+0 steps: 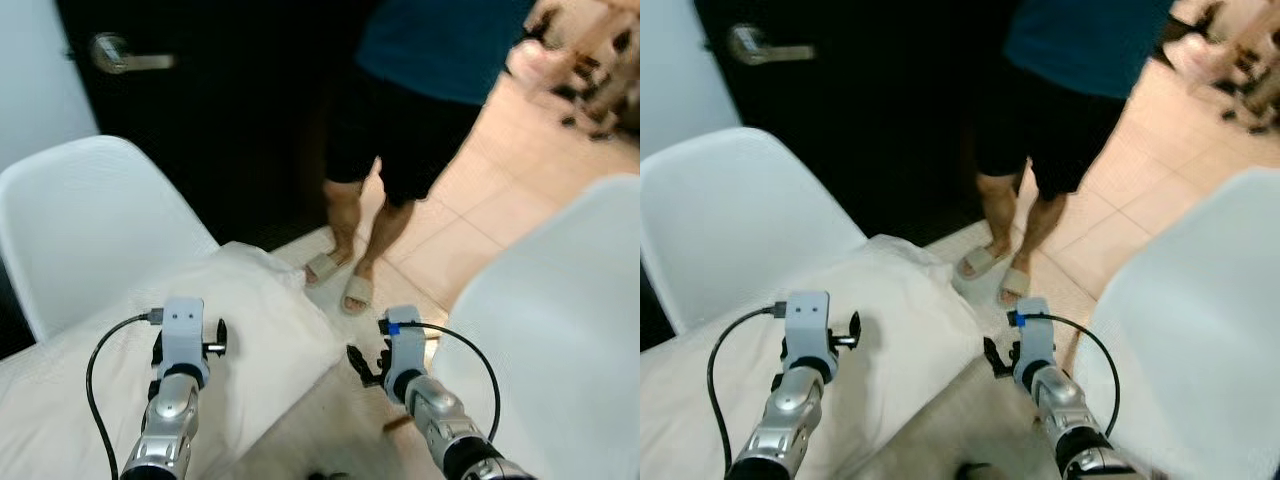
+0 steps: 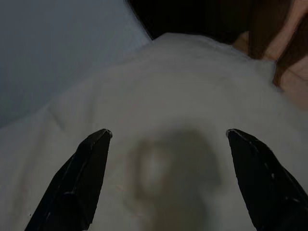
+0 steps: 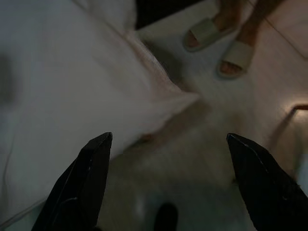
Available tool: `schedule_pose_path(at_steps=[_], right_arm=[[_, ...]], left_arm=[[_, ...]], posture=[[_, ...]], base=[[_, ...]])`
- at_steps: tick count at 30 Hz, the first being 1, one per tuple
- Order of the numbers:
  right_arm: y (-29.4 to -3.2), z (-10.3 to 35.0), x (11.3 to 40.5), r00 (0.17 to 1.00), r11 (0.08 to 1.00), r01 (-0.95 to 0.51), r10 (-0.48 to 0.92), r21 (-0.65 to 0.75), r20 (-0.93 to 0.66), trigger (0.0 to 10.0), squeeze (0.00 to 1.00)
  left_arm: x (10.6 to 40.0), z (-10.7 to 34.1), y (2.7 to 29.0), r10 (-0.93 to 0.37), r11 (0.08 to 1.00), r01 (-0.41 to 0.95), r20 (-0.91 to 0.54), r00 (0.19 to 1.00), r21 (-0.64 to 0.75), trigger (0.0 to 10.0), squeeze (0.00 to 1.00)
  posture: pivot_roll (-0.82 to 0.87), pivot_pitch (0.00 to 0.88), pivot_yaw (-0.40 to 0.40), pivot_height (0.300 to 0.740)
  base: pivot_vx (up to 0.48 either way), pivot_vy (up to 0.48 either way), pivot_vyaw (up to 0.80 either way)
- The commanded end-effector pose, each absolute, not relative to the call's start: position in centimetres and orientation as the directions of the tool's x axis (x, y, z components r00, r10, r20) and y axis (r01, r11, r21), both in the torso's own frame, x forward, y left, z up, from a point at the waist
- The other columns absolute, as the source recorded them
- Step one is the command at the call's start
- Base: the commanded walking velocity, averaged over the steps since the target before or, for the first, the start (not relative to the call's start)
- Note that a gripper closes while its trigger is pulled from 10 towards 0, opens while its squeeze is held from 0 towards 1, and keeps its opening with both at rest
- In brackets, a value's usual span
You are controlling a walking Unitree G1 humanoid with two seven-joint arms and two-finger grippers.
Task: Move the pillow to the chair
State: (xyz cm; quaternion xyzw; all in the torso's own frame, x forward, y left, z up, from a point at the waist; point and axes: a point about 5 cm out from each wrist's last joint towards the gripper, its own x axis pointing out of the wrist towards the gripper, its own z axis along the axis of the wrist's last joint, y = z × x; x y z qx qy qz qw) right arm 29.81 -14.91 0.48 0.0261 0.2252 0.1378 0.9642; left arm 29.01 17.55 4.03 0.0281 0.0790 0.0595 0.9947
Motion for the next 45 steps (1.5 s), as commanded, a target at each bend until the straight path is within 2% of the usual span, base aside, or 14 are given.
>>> schedule_pose_path(at_steps=[1,15,20,45], right_arm=[[-15.4,0.3,29.6,0.860,0.964,-0.241,0.264,0.109,-0.436,10.0,0.00],[-16.0,0.3,29.8,0.863,0.978,-0.190,0.208,0.086,-0.460,10.0,0.00],[-16.7,-0.4,29.2,0.861,0.989,-0.123,0.147,0.081,-0.487,10.0,0.00],[-16.7,-0.7,29.0,0.856,0.994,-0.083,0.110,0.075,-0.506,10.0,0.00]], left_arm=[[28.7,3.4,17.1,0.104,0.993,-0.093,-0.180,0.978,0.067,10.0,0.00],[28.5,2.5,16.6,0.038,0.997,-0.019,-0.242,0.970,0.079,10.0,0.00],[28.1,1.2,17.5,0.095,0.995,-0.078,-0.320,0.943,0.063,10.0,0.00],[28.5,1.2,17.8,0.083,0.993,-0.052,-0.327,0.941,0.103,10.0,0.00]], posture=[[0.02,0.116,-0.072,0.726],[0.02,0.105,-0.058,0.726],[0.02,0.107,-0.049,0.726],[0.02,0.085,-0.052,0.726]], base=[[0.000,0.000,-0.80],[0.000,0.000,-0.80],[0.000,0.000,-0.80],[0.000,0.000,-0.80]])
